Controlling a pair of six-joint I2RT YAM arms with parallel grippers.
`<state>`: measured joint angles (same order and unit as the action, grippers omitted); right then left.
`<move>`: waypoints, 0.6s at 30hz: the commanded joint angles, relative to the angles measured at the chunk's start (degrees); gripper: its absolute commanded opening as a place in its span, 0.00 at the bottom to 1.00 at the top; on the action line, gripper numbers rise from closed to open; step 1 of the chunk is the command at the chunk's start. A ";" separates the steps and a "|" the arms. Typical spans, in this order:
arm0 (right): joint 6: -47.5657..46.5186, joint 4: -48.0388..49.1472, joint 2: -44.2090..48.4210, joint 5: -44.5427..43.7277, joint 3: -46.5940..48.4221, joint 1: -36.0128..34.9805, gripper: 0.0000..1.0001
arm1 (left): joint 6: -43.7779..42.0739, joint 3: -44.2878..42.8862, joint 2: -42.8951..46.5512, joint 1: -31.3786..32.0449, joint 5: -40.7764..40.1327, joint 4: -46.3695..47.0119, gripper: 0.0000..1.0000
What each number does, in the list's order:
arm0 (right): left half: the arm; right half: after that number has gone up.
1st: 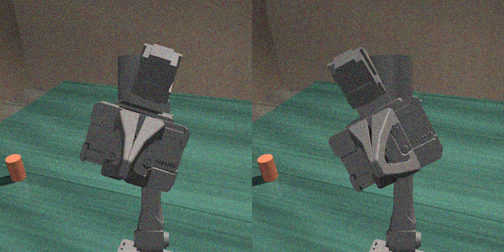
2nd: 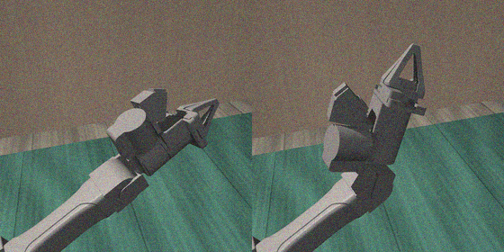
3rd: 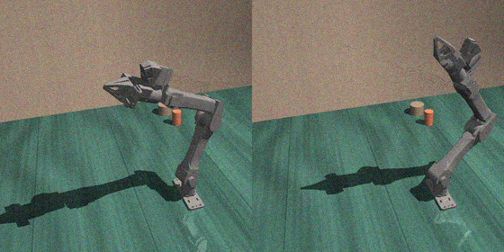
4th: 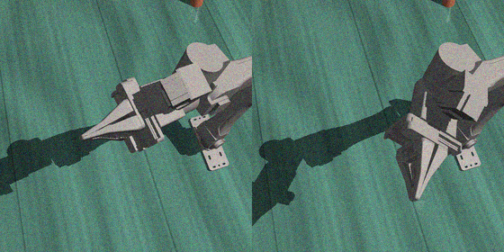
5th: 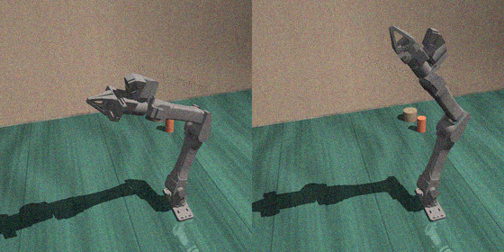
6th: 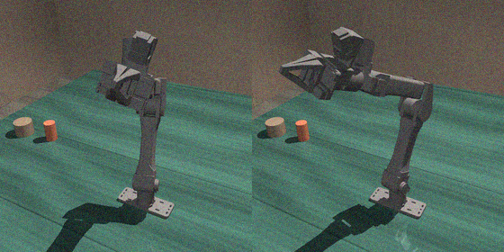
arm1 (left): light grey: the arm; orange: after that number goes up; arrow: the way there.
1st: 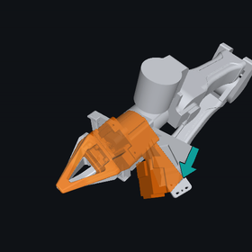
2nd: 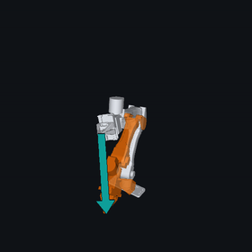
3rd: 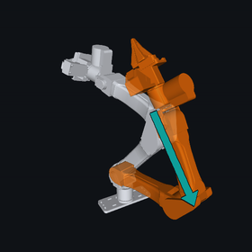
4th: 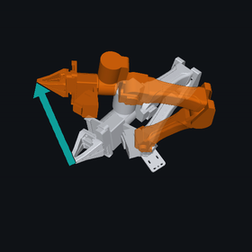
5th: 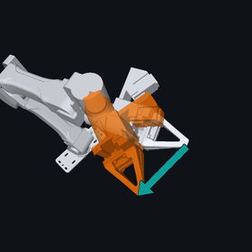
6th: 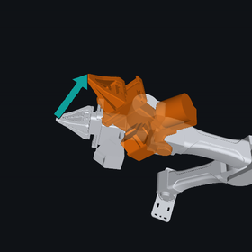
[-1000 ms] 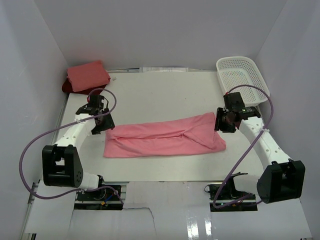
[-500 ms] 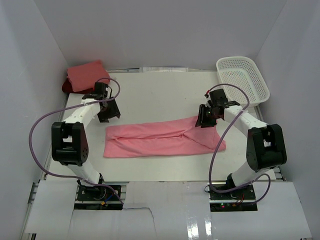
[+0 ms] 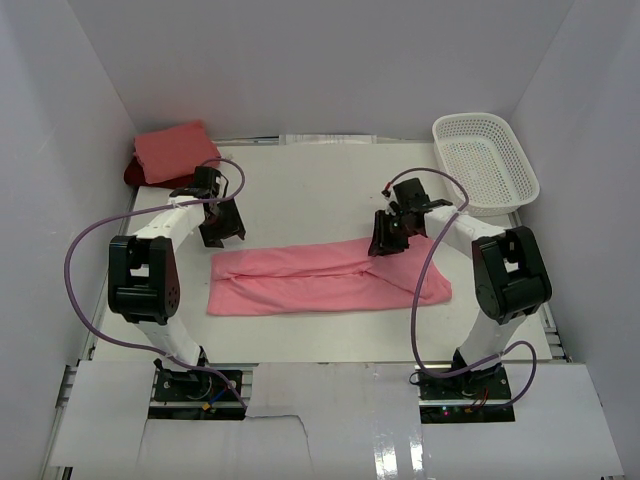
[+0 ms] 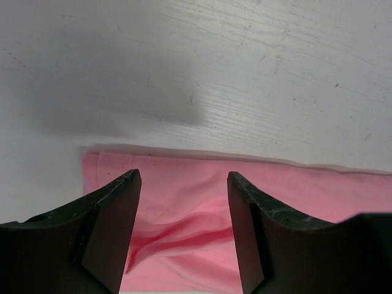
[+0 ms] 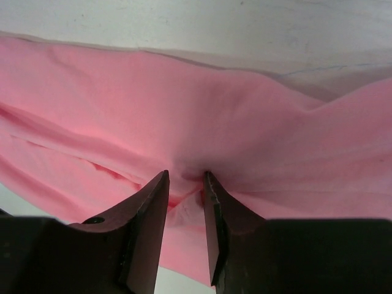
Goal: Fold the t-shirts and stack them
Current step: Fold the other side of the tshirt into a rectangle
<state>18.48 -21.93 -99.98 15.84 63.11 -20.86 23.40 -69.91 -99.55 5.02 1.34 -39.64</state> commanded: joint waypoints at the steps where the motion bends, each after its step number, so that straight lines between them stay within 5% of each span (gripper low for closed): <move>1: 0.86 0.58 0.22 0.25 2.02 -1.46 0.34 | -0.37 -1.55 0.85 0.08 0.68 1.32 0.69; 3: 1.03 0.14 1.01 -0.36 1.40 -2.16 0.30 | -0.37 -1.28 0.93 0.17 0.76 1.32 0.69; 18: 0.15 -3.99 4.80 -9.51 -0.36 -3.22 0.39 | -0.81 -0.40 0.85 0.17 1.12 2.11 0.69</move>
<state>19.20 -24.49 -96.82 9.10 62.89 -23.77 23.16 -69.91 -99.55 5.02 1.98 -38.50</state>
